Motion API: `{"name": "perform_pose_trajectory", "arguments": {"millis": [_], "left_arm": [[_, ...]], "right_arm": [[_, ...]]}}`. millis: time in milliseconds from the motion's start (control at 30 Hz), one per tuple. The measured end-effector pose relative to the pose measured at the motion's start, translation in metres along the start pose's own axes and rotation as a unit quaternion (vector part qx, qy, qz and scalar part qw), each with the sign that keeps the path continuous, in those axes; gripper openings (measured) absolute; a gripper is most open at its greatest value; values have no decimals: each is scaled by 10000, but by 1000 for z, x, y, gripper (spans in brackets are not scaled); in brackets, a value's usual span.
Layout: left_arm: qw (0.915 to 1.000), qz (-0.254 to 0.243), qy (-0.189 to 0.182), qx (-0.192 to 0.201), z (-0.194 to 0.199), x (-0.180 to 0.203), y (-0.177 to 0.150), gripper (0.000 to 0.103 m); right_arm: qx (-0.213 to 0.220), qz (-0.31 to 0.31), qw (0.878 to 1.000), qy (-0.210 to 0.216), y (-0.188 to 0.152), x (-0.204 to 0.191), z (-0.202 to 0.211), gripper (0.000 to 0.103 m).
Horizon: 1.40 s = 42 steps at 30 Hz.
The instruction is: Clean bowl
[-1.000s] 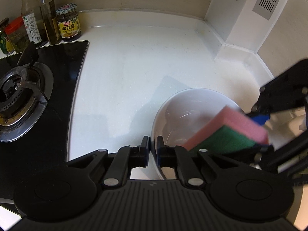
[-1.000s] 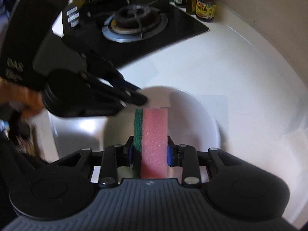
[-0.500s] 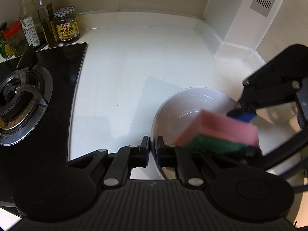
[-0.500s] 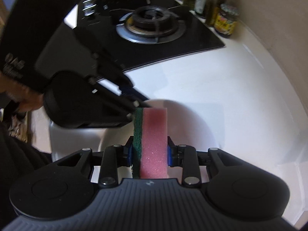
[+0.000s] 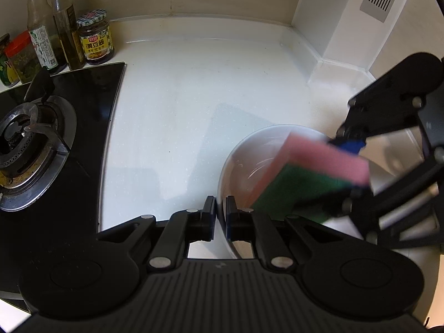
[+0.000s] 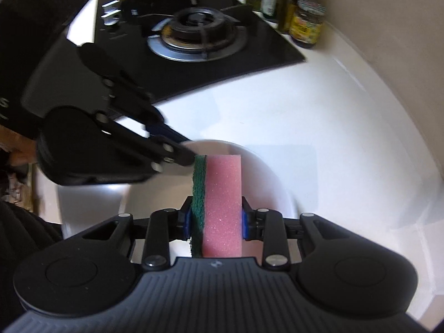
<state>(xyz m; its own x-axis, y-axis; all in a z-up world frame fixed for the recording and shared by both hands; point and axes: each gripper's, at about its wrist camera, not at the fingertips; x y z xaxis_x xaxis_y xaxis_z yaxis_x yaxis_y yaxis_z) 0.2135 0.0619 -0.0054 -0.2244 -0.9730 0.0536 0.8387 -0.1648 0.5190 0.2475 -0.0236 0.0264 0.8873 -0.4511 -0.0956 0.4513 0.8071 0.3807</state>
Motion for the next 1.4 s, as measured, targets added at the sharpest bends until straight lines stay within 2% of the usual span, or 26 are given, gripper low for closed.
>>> {"name": "perform_pose_trajectory", "arguments": {"millis": [200, 300, 433, 633, 733, 867, 1033, 1133, 1233, 1400], "left_arm": [[10000, -9, -18, 8, 0, -1, -1, 4], [10000, -32, -14, 11, 1, -1, -1, 4], [10000, -40, -14, 11, 0, -1, 0, 4], [10000, -72, -6, 14, 0, 0, -1, 4], [10000, -72, -20, 23, 0, 0, -1, 4], [9999, -86, -52, 32, 1, -2, -1, 5], [9999, -148, -80, 39, 1, -2, -1, 5], [9997, -192, -123, 40, 1, -3, -1, 5], [9995, -256, -159, 26, 1, -3, -1, 6], [9992, -348, -209, 19, 0, -4, 0, 6]], "right_arm": [[-281, 301, 9991, 115, -3, -5, 3, 27], [-374, 421, 9982, -186, -3, -2, 4, 27], [-252, 388, 9980, -434, 1, 2, 1, 27], [-135, 513, 9984, -205, 4, -4, -3, 27], [-207, 589, 9980, 4, 3, -8, -4, 27], [-417, 712, 9966, 29, 0, -11, 1, 27], [-584, 833, 9937, -460, 3, -7, 3, 27], [-459, 812, 9944, -496, 7, -7, -1, 27], [-377, 792, 9957, -293, 11, -10, -4, 27], [-610, 982, 9932, 98, 8, -17, -5, 27]]}}
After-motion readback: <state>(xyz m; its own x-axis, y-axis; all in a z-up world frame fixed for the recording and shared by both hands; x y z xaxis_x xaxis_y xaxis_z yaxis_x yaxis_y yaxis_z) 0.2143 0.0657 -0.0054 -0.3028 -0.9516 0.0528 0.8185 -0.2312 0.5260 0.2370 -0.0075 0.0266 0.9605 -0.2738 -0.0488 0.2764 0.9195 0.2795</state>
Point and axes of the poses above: each gripper's, at about its wrist camera, not at the fingertips, and z roughly against the way its jaws point, x to its right, y to its top, and after that the axes turned 9 degrees about -z, right-handed
